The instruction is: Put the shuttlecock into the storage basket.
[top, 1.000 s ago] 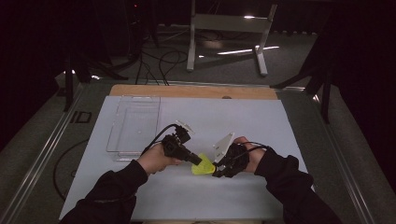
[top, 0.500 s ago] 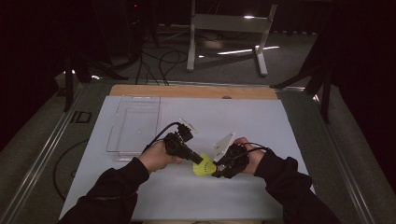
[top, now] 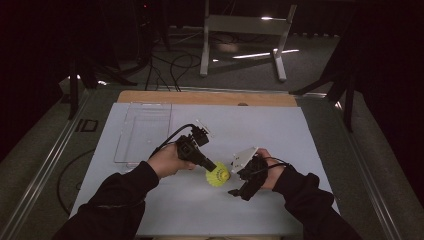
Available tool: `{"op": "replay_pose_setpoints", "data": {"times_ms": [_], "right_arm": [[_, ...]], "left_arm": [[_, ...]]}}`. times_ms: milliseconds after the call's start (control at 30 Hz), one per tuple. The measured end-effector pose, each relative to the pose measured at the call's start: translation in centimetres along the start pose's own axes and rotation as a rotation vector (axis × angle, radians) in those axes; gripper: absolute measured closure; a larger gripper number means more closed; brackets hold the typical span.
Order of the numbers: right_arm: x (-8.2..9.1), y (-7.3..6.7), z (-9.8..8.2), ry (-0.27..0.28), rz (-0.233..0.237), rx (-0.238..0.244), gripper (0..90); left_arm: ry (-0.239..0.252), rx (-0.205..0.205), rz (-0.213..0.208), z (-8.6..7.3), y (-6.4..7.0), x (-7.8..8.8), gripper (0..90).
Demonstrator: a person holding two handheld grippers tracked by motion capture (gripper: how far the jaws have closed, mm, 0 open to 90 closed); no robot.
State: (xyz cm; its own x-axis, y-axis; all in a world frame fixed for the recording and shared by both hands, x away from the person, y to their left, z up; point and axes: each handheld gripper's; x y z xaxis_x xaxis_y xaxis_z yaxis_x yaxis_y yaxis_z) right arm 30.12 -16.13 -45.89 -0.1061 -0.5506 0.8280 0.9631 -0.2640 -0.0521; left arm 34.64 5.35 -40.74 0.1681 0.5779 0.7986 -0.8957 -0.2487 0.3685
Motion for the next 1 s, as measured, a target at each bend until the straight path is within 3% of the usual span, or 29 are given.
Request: {"op": "replay_pose_setpoints", "data": {"times_ms": [233,267,500,533,633,667,967,1000], "right_arm": [[0.8,0.1,-0.7,0.062,-0.003,-0.03,9.5],[1.1,0.1,-1.0,0.082,0.007,-0.059,9.5],[1.7,0.0,-2.3,0.153,-0.006,-0.11,9.5],[2.0,0.0,-3.0,0.193,-0.021,-0.125,9.5],[2.3,-0.2,-3.5,0.224,-0.029,-0.138,9.5],[2.6,-0.3,-4.2,0.269,-0.042,-0.157,9.5],[2.9,-0.2,-6.5,0.31,-0.052,-0.226,9.5],[3.0,-0.2,-7.1,0.319,-0.079,-0.245,9.5]], "left_arm": [[-0.024,0.019,0.018,-0.4,-0.3,0.8,90.0],[-0.022,0.027,0.022,-0.6,-0.3,1.1,90.0],[-0.032,0.04,0.024,-1.0,-0.6,1.7,90.0],[-0.038,0.042,0.023,-1.0,-0.6,1.8,90.0],[-0.043,0.047,0.024,-1.0,-0.6,2.0,90.0],[-0.054,0.049,0.028,-1.0,-0.7,2.3,90.0],[-0.078,0.067,0.041,-1.0,-1.0,3.6,90.0],[-0.087,0.065,0.044,-1.1,-1.1,4.1,90.0]]}}
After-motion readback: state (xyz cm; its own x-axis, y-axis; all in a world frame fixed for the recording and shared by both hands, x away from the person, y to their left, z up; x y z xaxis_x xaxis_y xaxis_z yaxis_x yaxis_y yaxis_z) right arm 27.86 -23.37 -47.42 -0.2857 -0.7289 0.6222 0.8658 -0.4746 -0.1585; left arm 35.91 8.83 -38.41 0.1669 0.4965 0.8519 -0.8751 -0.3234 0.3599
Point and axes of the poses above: each handheld gripper's, and its own axes: x roughly backward along the jaws, z roughly out of its top, y roughly to its right, and after that the axes turned 9 degrees about -x, right-handed
